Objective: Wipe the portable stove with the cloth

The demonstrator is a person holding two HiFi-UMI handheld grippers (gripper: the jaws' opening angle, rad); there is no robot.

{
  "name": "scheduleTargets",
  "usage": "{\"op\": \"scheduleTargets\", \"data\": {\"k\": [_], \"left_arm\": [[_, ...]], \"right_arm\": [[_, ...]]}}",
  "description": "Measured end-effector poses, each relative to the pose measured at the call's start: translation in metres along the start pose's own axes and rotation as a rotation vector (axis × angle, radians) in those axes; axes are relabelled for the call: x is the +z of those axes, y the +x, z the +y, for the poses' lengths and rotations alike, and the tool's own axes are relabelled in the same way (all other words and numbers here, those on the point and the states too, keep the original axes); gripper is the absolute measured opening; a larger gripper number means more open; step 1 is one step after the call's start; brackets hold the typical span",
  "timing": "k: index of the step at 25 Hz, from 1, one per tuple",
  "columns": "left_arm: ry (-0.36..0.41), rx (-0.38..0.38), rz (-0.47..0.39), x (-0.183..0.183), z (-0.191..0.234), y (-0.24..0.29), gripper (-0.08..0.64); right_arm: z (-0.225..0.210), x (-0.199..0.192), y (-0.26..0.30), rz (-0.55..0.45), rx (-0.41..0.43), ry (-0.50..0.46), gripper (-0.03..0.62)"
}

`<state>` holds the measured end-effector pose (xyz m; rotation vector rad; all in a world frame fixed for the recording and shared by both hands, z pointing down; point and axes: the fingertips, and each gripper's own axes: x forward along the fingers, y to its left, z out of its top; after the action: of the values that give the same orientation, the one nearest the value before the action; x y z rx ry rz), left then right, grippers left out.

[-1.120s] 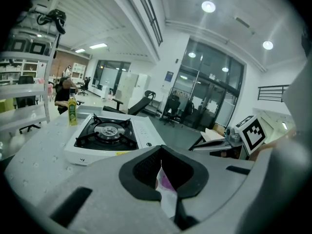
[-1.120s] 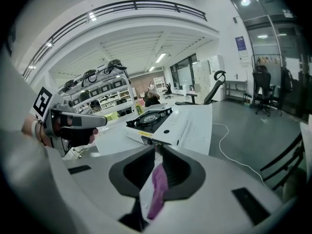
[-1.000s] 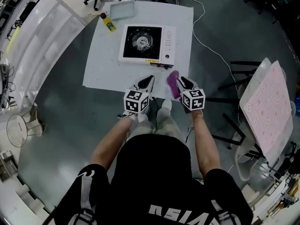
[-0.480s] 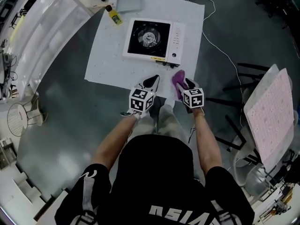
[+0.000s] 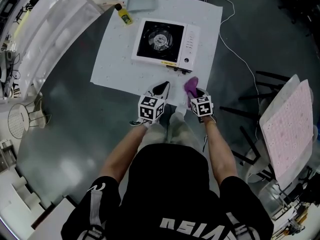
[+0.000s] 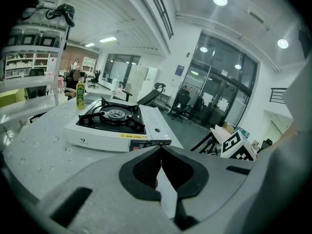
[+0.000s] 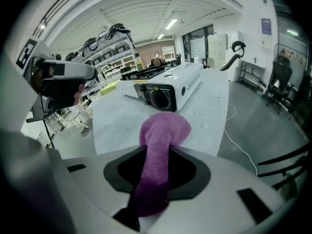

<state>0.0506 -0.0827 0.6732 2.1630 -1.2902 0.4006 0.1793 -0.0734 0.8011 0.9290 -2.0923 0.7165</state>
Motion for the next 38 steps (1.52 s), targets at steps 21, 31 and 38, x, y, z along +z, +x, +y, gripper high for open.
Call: {"op": "scheduleTargets", "data": {"k": [21, 31, 38], "left_arm": [[-0.133, 0.143, -0.237, 0.126, 0.006, -0.011, 0.009], [0.034, 0.073, -0.391, 0.245, -0.048, -0.052, 0.009], [0.127, 0.076, -0.454, 0.283, -0.070, -0.070, 0.009]], "right_arm": [[-0.060, 0.160, -0.093, -0.356, -0.005, 0.087, 0.098], [-0.061, 0.277, -0.191, -0.598, -0.010, 0.020, 0.098], [-0.056, 0.320, -0.249, -0.708, -0.010, -0.044, 0.098]]}}
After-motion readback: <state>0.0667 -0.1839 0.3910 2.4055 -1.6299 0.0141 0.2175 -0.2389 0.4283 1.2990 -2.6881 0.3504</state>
